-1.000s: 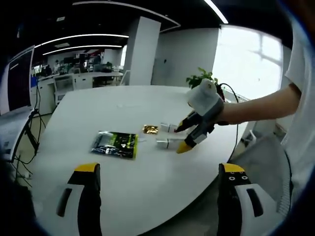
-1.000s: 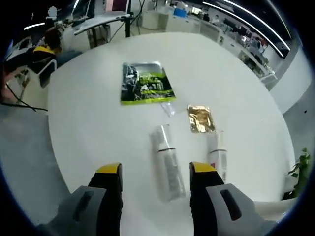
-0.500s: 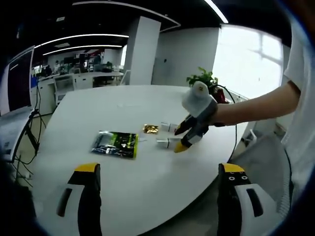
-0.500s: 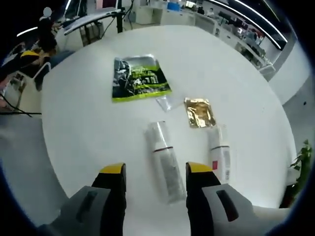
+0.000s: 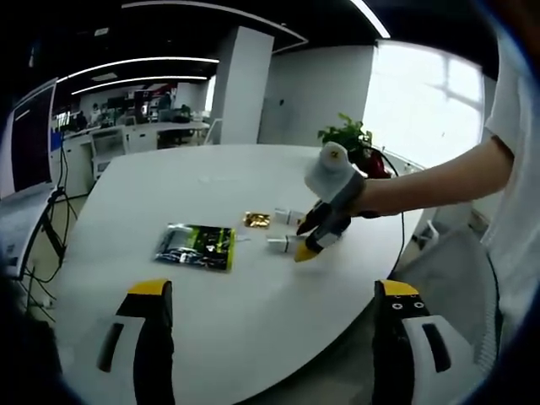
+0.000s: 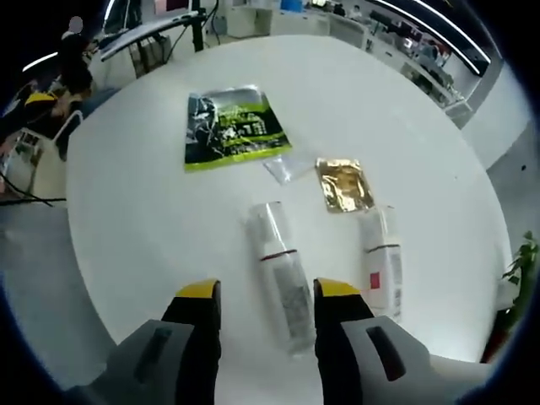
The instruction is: Arrange the skincare products in the storage area until every visible bottle or jar stands upright without overlapping.
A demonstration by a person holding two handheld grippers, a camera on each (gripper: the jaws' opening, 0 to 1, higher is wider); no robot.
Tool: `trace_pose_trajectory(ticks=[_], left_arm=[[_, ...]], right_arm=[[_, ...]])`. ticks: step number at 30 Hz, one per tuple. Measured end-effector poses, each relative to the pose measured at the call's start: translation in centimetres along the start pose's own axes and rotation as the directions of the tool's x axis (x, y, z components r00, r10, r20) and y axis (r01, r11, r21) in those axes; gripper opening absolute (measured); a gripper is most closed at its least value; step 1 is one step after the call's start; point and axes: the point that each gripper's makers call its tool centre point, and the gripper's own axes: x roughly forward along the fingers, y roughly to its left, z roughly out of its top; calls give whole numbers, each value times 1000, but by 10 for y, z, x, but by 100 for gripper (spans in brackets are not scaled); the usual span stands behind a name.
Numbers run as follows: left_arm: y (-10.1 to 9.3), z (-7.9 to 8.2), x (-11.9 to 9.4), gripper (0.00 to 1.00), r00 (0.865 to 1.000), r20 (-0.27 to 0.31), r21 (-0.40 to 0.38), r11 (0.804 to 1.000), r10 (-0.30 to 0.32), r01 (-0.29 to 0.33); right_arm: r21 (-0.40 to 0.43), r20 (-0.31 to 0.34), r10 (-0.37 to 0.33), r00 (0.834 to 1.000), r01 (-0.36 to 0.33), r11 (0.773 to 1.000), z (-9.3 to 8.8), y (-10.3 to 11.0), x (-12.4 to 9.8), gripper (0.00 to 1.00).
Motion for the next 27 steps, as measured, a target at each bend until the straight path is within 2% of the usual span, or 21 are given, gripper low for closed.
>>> trace_pose_trajectory(ticks=[16,27], left_arm=[[0,0,0,91,1000,-2,4,1000,2,-2],[1,0,0,91,1000,-1,0,1000,9,-9]], right_arm=[[20,-28,32,999,-31,999,-5,11,4,38],[7,-51,28,998,-28,1000,-14,14,9,34]])
